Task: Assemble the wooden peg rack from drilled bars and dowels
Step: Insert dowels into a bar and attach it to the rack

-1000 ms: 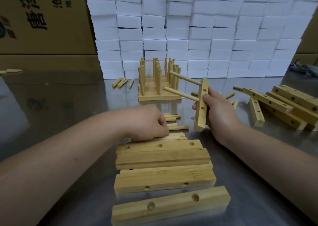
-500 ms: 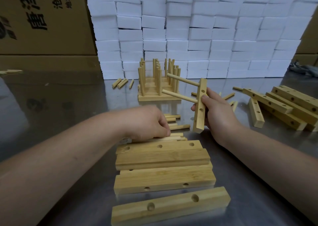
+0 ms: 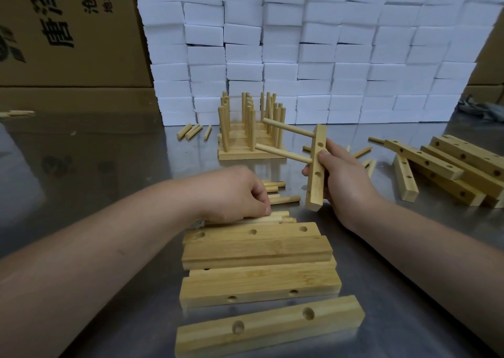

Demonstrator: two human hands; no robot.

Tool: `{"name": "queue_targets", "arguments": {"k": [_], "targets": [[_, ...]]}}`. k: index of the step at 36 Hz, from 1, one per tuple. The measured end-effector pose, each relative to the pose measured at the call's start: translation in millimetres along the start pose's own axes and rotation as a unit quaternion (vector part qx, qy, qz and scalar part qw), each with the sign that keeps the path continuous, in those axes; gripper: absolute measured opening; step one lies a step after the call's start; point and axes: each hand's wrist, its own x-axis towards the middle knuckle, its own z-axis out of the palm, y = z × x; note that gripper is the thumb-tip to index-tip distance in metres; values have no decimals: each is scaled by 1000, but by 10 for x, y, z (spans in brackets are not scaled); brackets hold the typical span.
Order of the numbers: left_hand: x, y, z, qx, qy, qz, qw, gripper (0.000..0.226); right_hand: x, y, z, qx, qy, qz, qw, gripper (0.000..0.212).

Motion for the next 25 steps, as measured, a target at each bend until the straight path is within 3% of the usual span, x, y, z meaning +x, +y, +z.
{"name": "queue_targets", "arguments": {"k": [4, 7, 12, 20, 25], "targets": [[-8, 15, 10, -6, 10, 9, 1000, 11, 3, -2, -2, -2, -1, -1, 1000, 37], [-6, 25, 40, -31, 62, 20, 997, 12, 0, -9, 0, 4, 0, -11, 1000, 36], [-12, 67, 40, -149, 129, 36, 980, 16, -3, -39, -4, 1, 3, -21, 1000, 37], [-36, 137, 57, -73, 159, 69, 982, 14, -93, -110, 66, -15, -11, -55, 998, 31], [-42, 104, 24, -87, 137, 78, 984, 27, -96, -143, 63, -17, 5, -54, 998, 31]]}}
